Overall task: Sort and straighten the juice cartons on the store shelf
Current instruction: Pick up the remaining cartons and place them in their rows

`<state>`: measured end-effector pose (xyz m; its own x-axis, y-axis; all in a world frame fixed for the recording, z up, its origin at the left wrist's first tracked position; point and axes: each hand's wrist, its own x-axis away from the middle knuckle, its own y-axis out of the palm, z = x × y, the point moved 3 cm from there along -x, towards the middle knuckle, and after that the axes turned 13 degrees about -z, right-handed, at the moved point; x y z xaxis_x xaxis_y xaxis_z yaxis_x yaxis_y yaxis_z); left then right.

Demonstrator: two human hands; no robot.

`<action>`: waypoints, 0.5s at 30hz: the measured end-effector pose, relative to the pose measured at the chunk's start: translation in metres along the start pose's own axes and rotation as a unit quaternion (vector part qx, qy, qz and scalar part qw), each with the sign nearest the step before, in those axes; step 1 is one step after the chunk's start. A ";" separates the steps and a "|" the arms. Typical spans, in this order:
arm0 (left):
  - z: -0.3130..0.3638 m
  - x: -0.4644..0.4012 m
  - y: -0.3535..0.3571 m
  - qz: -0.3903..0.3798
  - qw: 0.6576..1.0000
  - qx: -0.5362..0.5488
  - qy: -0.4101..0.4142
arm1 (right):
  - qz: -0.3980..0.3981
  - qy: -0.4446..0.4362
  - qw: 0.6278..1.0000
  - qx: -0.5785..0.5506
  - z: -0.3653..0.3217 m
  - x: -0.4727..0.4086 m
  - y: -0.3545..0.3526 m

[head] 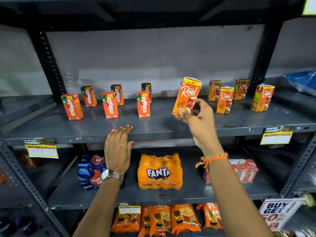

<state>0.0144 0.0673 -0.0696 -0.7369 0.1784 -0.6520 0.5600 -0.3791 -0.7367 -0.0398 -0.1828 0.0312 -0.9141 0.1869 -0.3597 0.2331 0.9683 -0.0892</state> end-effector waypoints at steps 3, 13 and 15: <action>0.004 0.000 -0.002 -0.007 1.000 -0.003 -0.017 | -0.008 0.039 0.996 0.078 0.012 -0.034 -0.017; 0.079 -0.007 0.019 -0.097 0.994 -0.034 0.049 | -0.095 0.117 0.959 0.241 0.046 -0.108 -0.055; 0.081 -0.006 0.021 -0.085 0.995 -0.034 0.044 | -0.099 0.121 0.957 0.246 0.051 -0.111 -0.059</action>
<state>0.0003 -0.0150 -0.0667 -0.7888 0.3145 -0.5281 0.4570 -0.2744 -0.8460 0.0648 -0.2690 0.0293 -0.9927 0.0984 -0.0704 0.1210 0.8050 -0.5809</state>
